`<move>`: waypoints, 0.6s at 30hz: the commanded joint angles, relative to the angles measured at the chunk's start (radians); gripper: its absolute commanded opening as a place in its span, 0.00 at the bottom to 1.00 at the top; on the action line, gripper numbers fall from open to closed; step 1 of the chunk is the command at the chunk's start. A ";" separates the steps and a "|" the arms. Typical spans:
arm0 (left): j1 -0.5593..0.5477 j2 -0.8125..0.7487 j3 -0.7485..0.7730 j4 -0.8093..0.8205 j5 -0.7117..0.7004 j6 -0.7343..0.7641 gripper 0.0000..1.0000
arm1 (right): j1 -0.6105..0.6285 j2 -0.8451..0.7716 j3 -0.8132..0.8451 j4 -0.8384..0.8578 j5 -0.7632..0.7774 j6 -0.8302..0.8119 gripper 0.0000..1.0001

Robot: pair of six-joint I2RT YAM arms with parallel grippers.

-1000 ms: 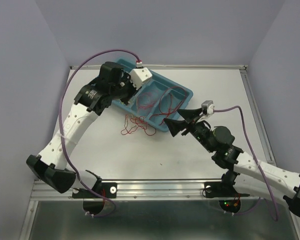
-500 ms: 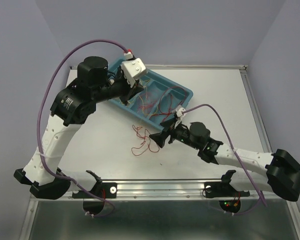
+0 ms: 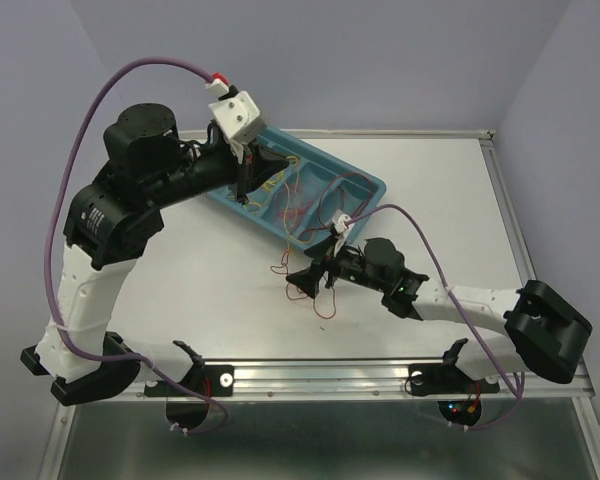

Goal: Untangle the cables

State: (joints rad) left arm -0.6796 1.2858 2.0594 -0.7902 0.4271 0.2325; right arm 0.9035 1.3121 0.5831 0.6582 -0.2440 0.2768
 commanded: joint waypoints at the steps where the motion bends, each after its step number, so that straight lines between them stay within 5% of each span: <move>1: -0.005 -0.046 0.102 0.118 -0.005 -0.078 0.00 | 0.000 0.056 0.083 0.044 -0.008 -0.004 0.99; 7: -0.005 -0.126 0.108 0.316 -0.079 -0.180 0.00 | 0.000 0.151 0.133 0.018 -0.003 0.002 0.95; 11: -0.005 -0.169 0.104 0.465 -0.282 -0.154 0.00 | 0.002 0.190 0.144 0.014 -0.008 0.016 0.90; 16: -0.005 -0.233 0.032 0.782 -0.663 -0.020 0.00 | 0.002 0.252 0.172 0.014 -0.029 0.039 0.62; 18: -0.005 -0.273 -0.034 0.927 -0.741 0.014 0.00 | 0.003 0.271 0.182 0.014 -0.035 0.048 0.36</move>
State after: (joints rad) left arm -0.6796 1.0668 2.0861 -0.2226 -0.0494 0.1528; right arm 0.9039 1.5600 0.6933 0.6506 -0.2565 0.3035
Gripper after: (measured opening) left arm 0.019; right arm 0.563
